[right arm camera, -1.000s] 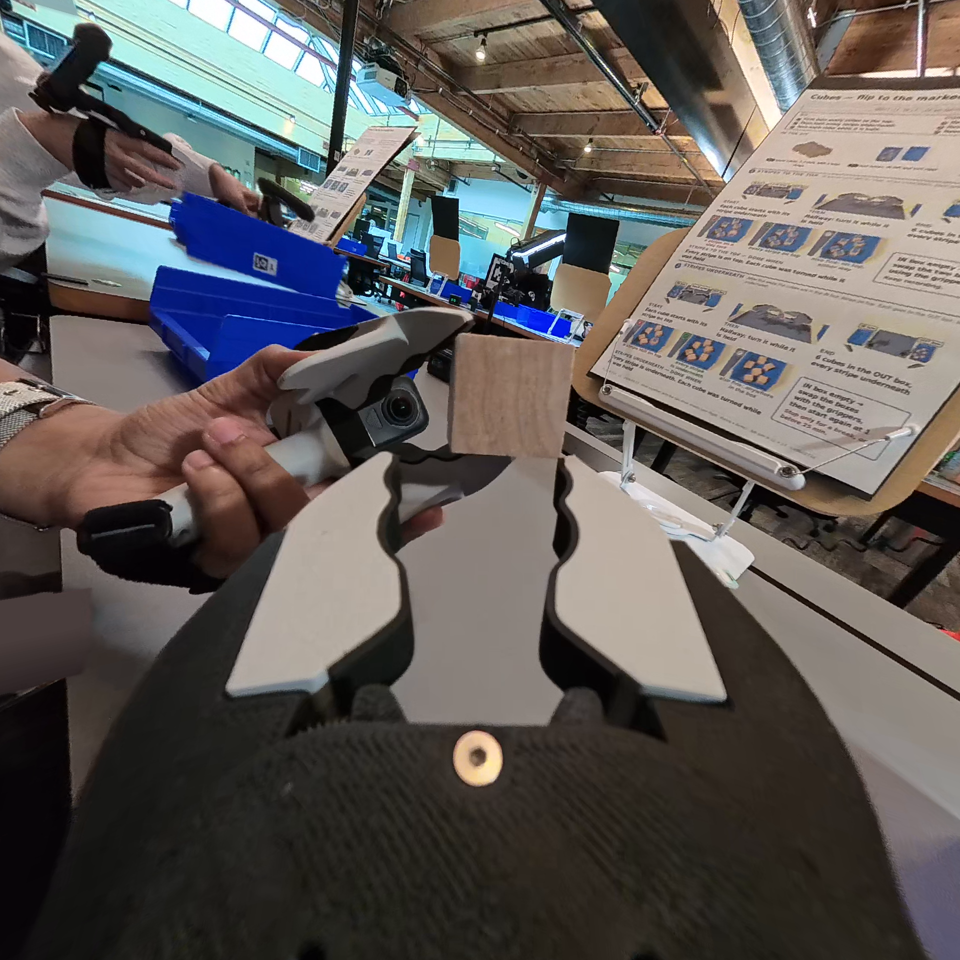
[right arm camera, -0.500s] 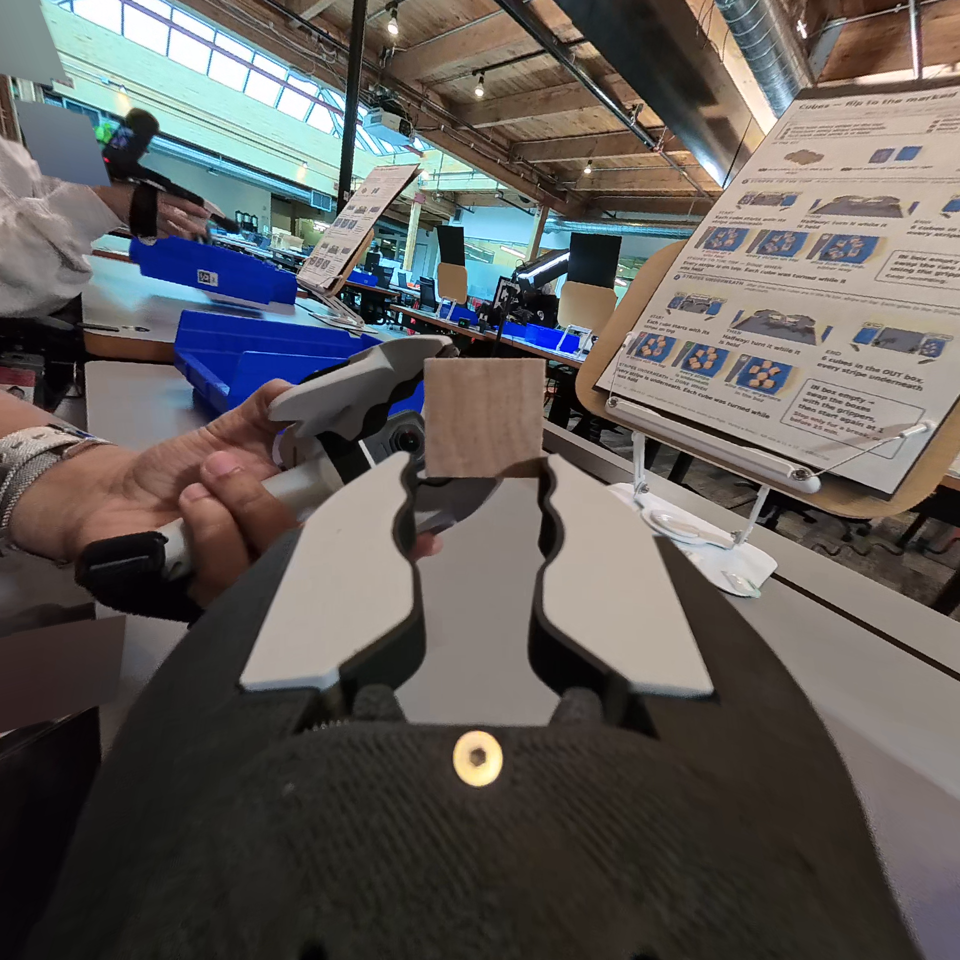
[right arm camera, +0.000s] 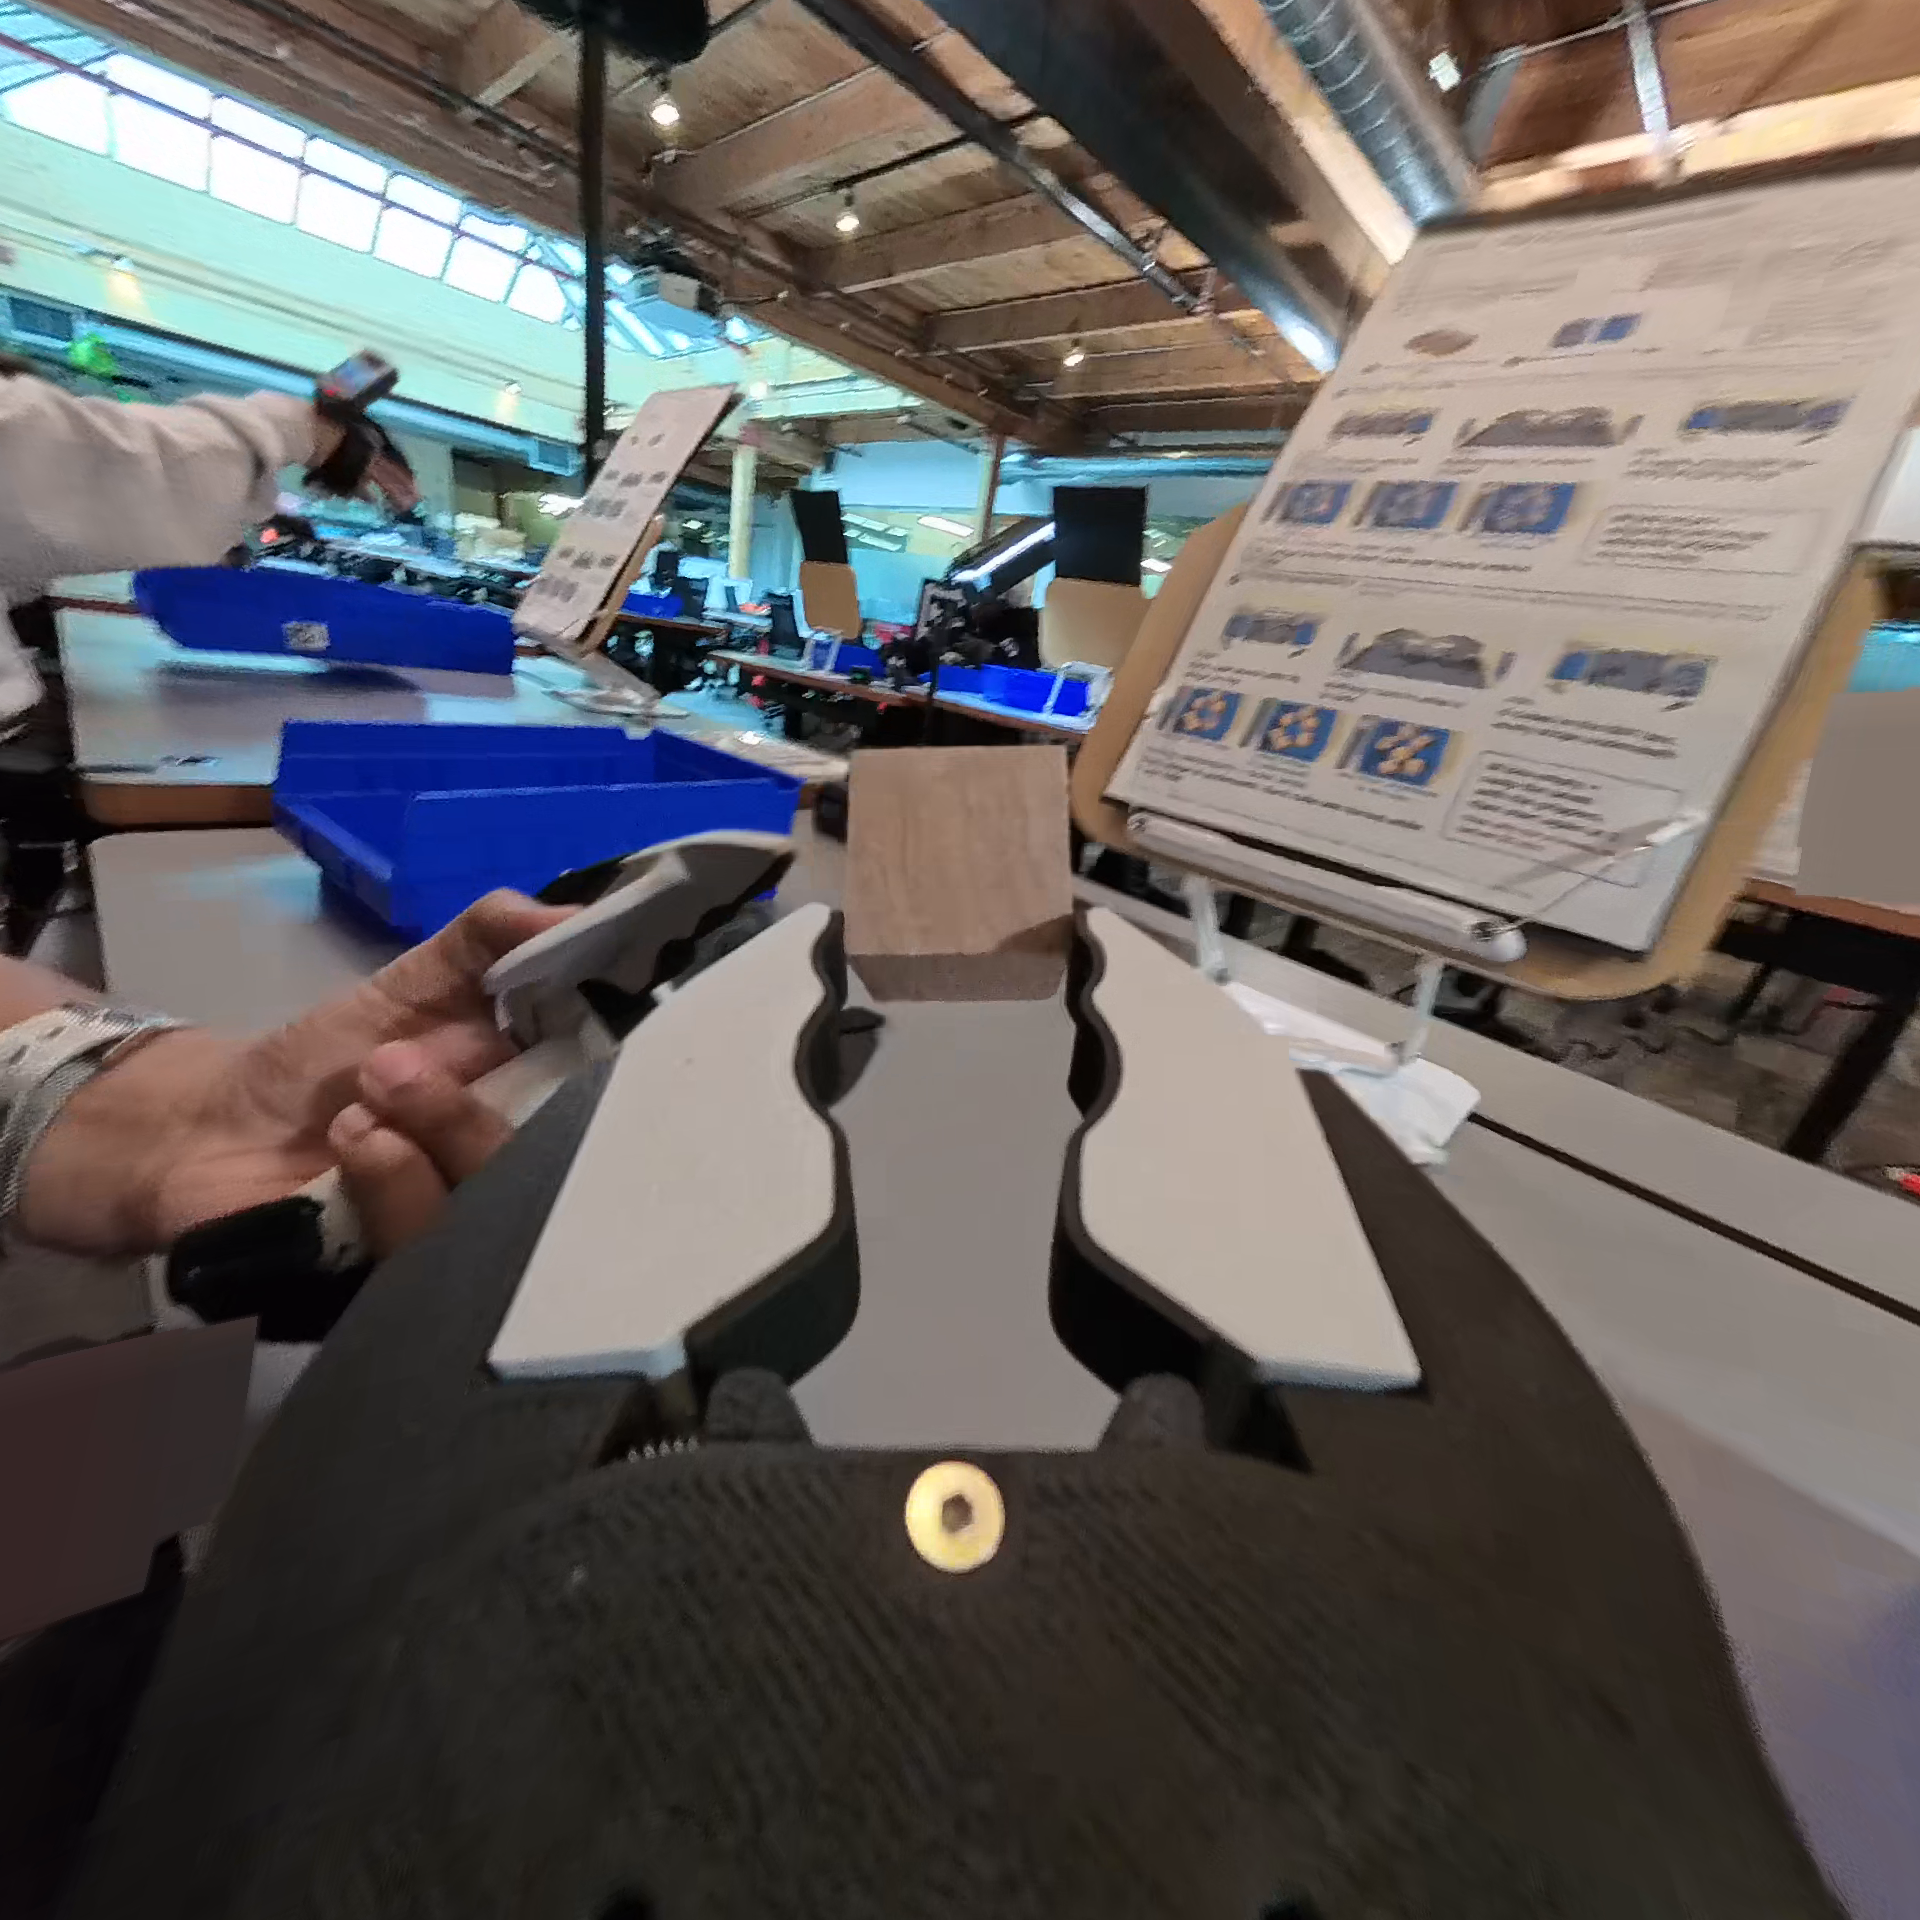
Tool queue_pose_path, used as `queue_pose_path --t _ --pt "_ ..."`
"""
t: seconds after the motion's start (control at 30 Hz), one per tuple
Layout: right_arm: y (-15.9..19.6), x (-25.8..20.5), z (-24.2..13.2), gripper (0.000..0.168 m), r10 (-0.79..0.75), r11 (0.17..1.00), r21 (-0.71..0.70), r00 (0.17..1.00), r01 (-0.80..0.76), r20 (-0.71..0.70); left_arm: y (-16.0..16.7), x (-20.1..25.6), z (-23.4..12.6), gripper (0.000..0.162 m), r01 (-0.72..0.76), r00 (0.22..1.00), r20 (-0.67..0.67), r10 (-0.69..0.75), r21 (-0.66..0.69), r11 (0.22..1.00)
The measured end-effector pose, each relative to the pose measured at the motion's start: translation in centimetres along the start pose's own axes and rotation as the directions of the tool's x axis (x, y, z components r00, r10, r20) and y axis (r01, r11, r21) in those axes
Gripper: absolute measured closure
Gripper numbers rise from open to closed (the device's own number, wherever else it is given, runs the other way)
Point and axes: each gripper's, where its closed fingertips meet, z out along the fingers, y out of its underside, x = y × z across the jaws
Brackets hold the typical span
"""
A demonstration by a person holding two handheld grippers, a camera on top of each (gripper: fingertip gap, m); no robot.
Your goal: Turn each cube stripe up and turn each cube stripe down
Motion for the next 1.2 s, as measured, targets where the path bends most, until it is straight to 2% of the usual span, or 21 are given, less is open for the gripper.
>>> queue_pose_path --t 0.13,0.23,0.3,0.43,0.53,0.63,0.73,0.93,1.2 --pt "-3.0 5.5 -2.1 0.127 -0.083 0.996 0.029 0.978 0.090 -0.190 0.0 0.4 -0.1 0.121 -0.019 1.000 -0.005 0.019 -0.012 1.000" --pt "-4.5 12.7 -5.0 0.127 -0.187 0.982 -0.050 0.904 0.181 -0.385 0.0 0.0 -0.2 0.121 0.003 1.000 0.004 -0.003 -0.016 1.000" --pt "-4.3 18.3 -7.1 0.126 -0.204 0.978 -0.137 0.843 0.156 -0.497 0.0 -0.3 -0.3 0.121 0.044 0.999 -0.002 -0.044 -0.001 0.999" --pt "0.8 28.4 -11.7 0.126 -0.190 0.931 -0.352 0.698 -0.095 -0.690 0.7 -1.1 -0.3 0.121 0.085 0.996 0.008 -0.085 -0.003 0.996" --pt "6.4 32.5 -14.0 0.126 -0.161 0.837 -0.447 0.638 -0.317 -0.753 1.5 -0.2 0.1 0.135 0.113 0.991 -0.062 -0.116 -0.053 0.992" --pt "11.7 34.2 -16.1 0.125 -0.190 0.686 -0.550 0.612 -0.476 -0.767 2.2 0.5 0.4 0.135 0.079 0.993 -0.079 -0.088 -0.109 0.991" --pt "14.2 34.1 -17.2 0.125 -0.201 0.615 -0.592 0.623 -0.521 -0.756 2.3 0.3 0.4 0.127 0.023 0.999 -0.042 -0.028 -0.117 0.993" --pt "15.6 33.3 -17.8 0.125 -0.190 0.548 -0.617 0.635 -0.565 -0.749 2.4 0.4 0.1 0.126 -0.009 0.999 -0.043 0.003 -0.139 0.990" --pt "17.7 32.6 -18.8 0.125 -0.110 0.436 -0.574 0.592 -0.694 -0.799 2.0 0.2 -0.2 0.124 0.055 0.996 -0.055 -0.063 -0.125 0.991"
